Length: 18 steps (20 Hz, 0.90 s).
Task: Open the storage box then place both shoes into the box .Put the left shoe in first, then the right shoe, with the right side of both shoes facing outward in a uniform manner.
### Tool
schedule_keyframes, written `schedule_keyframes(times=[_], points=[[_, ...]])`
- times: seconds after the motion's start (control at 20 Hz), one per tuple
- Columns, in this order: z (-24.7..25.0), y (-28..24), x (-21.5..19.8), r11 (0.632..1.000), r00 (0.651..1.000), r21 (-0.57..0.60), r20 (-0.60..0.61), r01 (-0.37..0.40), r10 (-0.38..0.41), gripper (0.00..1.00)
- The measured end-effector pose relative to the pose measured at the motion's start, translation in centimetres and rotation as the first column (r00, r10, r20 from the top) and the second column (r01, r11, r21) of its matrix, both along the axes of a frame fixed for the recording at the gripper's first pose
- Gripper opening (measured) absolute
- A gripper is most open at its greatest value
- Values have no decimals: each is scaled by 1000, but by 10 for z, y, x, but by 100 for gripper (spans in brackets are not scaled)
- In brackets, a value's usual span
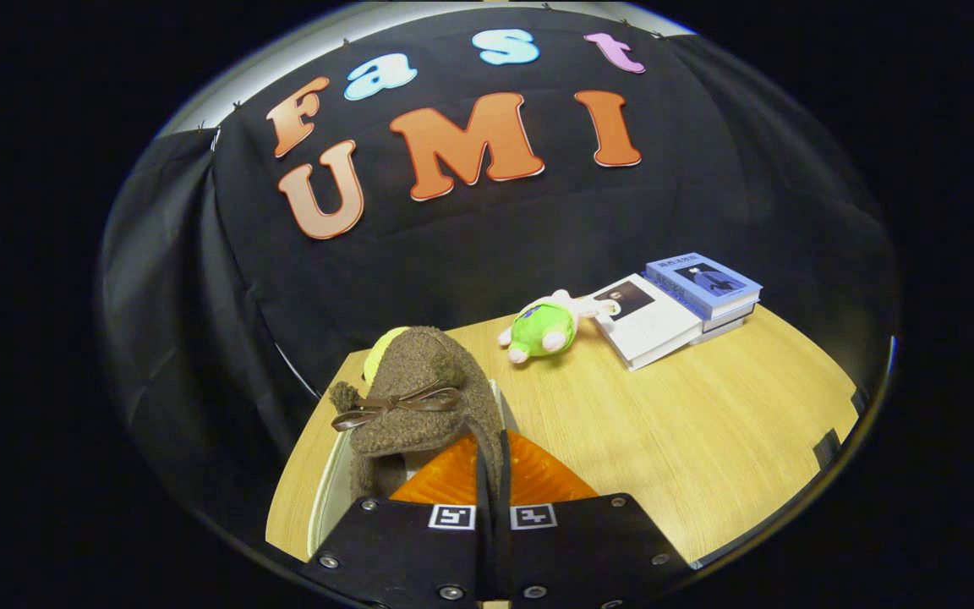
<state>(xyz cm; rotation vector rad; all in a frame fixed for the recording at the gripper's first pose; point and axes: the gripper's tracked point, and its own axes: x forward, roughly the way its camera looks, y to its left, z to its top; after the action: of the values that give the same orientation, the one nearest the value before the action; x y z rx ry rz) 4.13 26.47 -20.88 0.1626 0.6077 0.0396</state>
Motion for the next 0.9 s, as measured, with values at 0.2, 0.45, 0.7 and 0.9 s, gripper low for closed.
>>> schedule_keyframes(times=[0.2, 0.45, 0.7, 0.9], points=[[-27, 10, 1, 1000, 999, -21, -50, 7, -8, 1], [-40, 20, 1, 1000, 996, -29, -90, -10, 7, 32], [-5, 12, -4, 993, 1000, -113, -8, -26, 25, 94], [20, -9, -10, 992, 999, -122, 46, -11, 17, 98]])
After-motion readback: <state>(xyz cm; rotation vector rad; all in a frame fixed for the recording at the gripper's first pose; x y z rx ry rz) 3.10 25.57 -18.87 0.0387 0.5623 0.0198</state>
